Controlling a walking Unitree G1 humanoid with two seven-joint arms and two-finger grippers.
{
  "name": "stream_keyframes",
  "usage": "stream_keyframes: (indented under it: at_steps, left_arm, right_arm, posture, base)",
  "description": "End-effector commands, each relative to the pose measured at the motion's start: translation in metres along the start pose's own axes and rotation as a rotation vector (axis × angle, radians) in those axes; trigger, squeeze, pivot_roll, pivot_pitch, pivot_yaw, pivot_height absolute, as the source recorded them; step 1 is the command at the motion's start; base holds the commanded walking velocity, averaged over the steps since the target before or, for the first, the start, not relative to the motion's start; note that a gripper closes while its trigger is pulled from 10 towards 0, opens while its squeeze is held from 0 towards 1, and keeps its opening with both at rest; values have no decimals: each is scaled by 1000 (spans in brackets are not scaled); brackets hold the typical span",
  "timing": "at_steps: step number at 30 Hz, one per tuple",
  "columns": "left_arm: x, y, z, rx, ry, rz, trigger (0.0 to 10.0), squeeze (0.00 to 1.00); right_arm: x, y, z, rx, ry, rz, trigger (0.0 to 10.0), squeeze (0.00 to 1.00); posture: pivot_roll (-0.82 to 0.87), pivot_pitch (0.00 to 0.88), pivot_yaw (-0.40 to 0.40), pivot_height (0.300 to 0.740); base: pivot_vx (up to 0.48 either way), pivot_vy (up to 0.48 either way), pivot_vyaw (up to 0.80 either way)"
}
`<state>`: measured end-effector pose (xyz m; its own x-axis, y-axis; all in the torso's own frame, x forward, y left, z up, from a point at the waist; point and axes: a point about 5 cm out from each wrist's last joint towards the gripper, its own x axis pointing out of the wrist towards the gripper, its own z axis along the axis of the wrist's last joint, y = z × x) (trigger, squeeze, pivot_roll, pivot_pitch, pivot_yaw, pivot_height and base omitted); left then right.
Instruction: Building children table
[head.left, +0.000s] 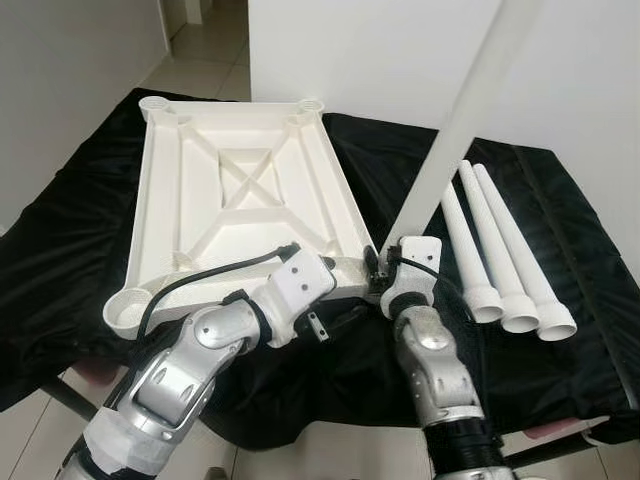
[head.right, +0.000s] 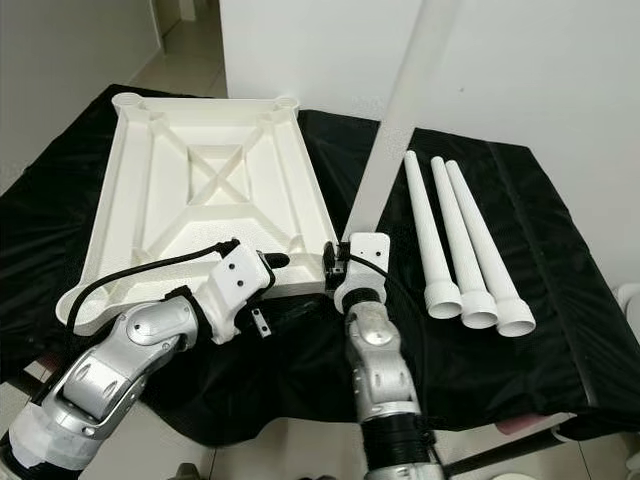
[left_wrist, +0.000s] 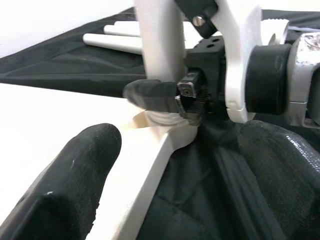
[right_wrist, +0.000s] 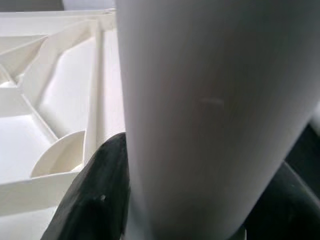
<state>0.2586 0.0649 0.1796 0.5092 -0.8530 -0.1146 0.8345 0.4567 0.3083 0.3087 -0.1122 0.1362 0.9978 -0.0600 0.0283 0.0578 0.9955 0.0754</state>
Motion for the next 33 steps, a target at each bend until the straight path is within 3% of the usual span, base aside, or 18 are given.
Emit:
stream_keyframes:
  at_steps: [1,8,9,10,15,17,23,24,25,29,31,33]
  left_arm:
    - [0,0,2,-6,-9,31,10000,0]
    - [0,3,3,23,-11,70,10000,0]
    - [1,4,3,37,-15,79,10000,0]
    - [1,5,4,41,-22,83,10000,0]
    - [1,5,8,27,-48,87,10000,0]
    - [0,6,14,-7,-99,84,10000,0]
    - [0,7,15,-6,-108,73,10000,0]
    - [0,4,14,-36,-103,35,10000,0]
    - [-1,1,14,-56,-106,-2,10000,0]
    - [-1,-3,13,-88,-111,-55,10000,0]
    - [-1,-6,12,-106,-109,-85,10000,0]
    - [-1,-7,13,-110,-111,-96,10000,0]
  right_arm:
    - [-9,-10,-20,14,88,-76,10000,0]
    - [-10,-2,-16,42,72,-27,10000,0]
    - [-10,-1,-13,67,54,-5,10000,631]
    - [-12,1,-10,89,29,11,10000,1000]
    - [-13,3,-6,111,8,23,10000,1000]
    - [-13,1,-2,121,-9,50,10000,1000]
    - [-15,-4,1,116,-22,123,10000,1000]
    - [-15,-8,2,95,-30,189,10000,800]
    - [-14,-14,4,78,-34,254,10000,0]
    - [-12,-22,5,32,-37,380,10000,0]
    - [-8,-25,3,-41,-37,499,10000,0]
    - [-6,-26,3,-76,-38,536,10000,0]
  posture:
    - [72,91,-90,740]
    - [68,78,-87,740]
    - [68,78,-87,740]
    - [68,74,-85,740]
    - [67,73,-84,740]
    - [63,70,-82,740]
    - [55,67,-82,740]
    - [54,66,-81,740]
    - [51,66,-81,740]
    - [49,64,-81,740]
    - [49,61,-80,740]
    - [50,60,-79,740]
  base:
    - [0,0,0]
    - [0,0,0]
    - [0,0,0]
    - [0,0,0]
    - [0,0,0]
    - [0,0,0]
    - [0,0,0]
    - [0,0,0]
    - [0,0,0]
    - [0,0,0]
    - [0,0,0]
    - [0,0,0]
